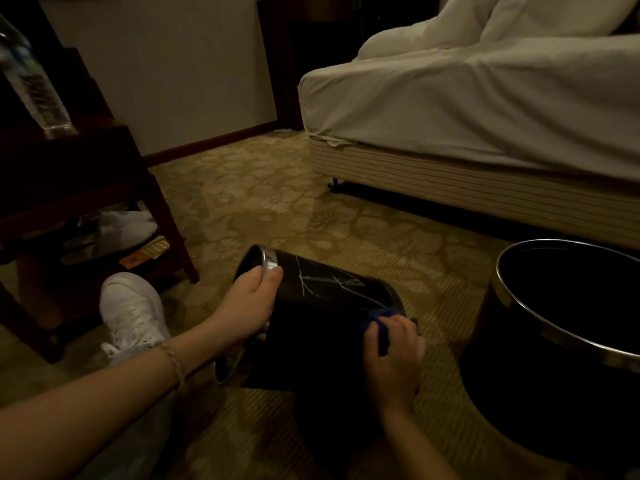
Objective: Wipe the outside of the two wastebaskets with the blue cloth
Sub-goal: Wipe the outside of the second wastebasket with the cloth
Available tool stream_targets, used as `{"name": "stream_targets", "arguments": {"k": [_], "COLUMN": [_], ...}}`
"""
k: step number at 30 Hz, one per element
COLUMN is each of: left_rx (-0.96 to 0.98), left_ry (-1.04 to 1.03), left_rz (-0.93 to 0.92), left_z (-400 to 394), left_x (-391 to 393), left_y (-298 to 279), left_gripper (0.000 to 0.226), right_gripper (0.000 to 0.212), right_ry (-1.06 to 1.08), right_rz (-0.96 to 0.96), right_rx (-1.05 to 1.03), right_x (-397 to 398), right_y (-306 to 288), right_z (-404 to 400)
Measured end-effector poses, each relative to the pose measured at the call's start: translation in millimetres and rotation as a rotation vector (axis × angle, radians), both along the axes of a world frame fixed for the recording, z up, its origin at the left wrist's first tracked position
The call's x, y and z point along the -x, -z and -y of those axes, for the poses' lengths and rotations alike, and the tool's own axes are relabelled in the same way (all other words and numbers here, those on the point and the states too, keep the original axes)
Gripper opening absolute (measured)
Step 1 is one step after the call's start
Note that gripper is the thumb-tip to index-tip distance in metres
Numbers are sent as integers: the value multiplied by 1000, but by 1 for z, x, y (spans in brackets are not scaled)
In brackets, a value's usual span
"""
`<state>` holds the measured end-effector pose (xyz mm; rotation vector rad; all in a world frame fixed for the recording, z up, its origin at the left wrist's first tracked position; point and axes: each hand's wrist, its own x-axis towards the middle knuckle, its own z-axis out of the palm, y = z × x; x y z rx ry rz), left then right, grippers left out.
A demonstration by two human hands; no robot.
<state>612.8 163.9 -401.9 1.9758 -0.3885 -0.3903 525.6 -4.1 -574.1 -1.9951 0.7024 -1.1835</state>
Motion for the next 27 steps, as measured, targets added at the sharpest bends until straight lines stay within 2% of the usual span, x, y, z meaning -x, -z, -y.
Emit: {"name": "stream_targets", "arguments": {"k": [6,10,13,18,22,25,27], "left_rx": [47,53,2,-12,-8,-7,-4], "left_ry": [42,10,-24,14,73,82,88], "left_rz": [61,131,262,219,135,149,167], "left_z": [13,18,20,11,-2,2,8], "left_x": [10,16,21,20,19,25,28], "left_y": [9,16,17,14,10,11,14], "left_gripper": [32,35,37,40,35,34,31], "right_gripper": [34,26,27,23,25,15,8], "right_ry": [-26,-157,-200,-238,-95,-42,-58], "right_rz": [-1,24,9,14,-97,-193,-211], "right_rx": [-73,103,130,237,56,-162,-205], "right_x": [7,2,0,-5,-12,-3,3], "right_y": [-11,-48,-71,-70,-49,-34,-33], "right_z": [-1,-49,-71,-55,-9,32,39]}}
